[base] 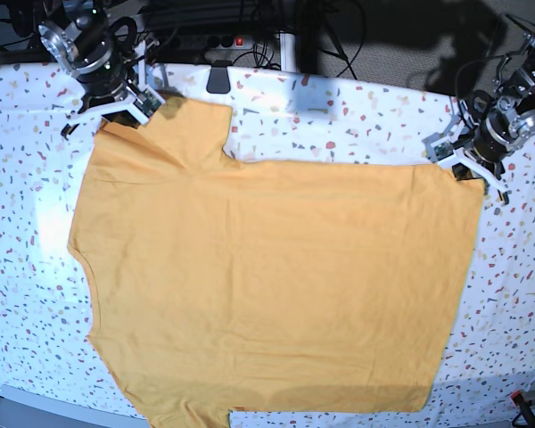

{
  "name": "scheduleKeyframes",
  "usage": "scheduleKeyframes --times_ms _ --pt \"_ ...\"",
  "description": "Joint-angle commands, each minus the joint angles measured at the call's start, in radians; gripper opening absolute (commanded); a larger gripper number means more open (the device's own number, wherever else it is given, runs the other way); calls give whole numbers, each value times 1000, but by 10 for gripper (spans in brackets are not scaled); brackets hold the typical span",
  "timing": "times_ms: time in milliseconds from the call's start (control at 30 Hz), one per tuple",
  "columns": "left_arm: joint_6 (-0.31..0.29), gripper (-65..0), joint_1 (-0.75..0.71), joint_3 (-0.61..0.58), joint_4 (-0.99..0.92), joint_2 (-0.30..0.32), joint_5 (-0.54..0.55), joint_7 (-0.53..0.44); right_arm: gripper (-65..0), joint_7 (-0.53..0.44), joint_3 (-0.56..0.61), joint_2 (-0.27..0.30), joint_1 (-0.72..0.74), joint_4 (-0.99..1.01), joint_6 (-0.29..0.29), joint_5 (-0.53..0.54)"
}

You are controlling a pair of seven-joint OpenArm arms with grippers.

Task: Fold the T-shirt properly
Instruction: 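Grasp the shirt shoulder edge with the right gripper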

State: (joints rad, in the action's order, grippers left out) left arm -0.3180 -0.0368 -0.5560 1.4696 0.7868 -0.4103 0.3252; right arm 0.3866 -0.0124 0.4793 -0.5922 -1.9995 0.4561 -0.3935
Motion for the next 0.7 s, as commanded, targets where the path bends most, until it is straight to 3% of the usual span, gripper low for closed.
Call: scheduleKeyframes --times_ms 0,67,200,300,367,667 --pt "-8 -650 18 5 -4 9 0 15 -650 -2 -6 11 11 -21 -22 24" --pt "-8 -650 21 5 -4 9 0 15 -650 15 -6 11 16 -21 3 64" --pt "-8 -650 20 5 -4 9 0 14 -637 44 -6 14 13 -21 148 92" --pt "-8 -650 21 5 -4 9 0 14 -323 19 -6 14 12 -21 225 91" --pt "-8 -650 21 5 -4 9 0 14 -231 -1 -6 14 13 -19 225 91" --pt "-8 -650 21 5 -4 9 0 14 -229 -64 -6 14 14 73 224 48"
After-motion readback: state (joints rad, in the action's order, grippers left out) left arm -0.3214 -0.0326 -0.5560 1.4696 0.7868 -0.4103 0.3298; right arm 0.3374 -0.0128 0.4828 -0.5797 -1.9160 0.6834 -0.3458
